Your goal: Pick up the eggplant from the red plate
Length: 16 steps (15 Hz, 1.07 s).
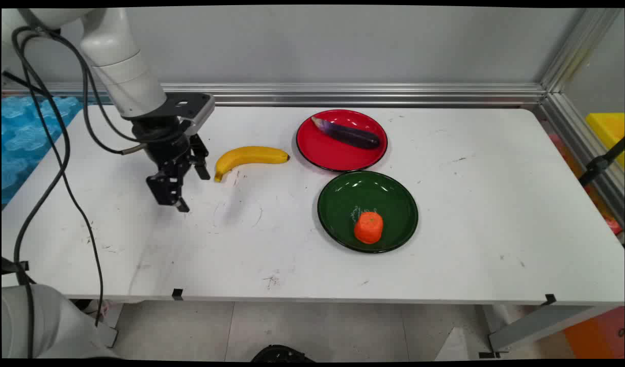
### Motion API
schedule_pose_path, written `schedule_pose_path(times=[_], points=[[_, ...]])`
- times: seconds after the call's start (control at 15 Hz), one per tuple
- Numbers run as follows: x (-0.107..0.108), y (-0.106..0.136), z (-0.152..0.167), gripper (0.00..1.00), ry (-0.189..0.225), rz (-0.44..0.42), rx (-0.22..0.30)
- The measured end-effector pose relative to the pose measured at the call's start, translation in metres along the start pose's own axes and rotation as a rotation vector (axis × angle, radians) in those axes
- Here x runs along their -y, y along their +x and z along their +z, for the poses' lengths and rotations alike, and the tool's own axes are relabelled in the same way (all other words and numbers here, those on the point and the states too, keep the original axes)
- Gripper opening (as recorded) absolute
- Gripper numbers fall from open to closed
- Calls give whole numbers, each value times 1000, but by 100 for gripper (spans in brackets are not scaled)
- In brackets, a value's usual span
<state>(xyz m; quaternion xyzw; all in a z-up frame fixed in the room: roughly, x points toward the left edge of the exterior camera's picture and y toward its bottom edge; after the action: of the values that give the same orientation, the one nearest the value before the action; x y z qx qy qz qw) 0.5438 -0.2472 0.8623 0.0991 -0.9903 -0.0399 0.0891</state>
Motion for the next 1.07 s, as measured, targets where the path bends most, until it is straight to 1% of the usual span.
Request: schedule_pose_path(times=[0.2,0.47,0.73,0.87,1.07], points=[[14,13,1,100,28,-11,-31],[45,45,-1,100,83,-20,-106],[88,86,-1,100,158,-23,-201],[105,100,1,100,187,-23,-234],[139,122,9,100,238,-21,-292]])
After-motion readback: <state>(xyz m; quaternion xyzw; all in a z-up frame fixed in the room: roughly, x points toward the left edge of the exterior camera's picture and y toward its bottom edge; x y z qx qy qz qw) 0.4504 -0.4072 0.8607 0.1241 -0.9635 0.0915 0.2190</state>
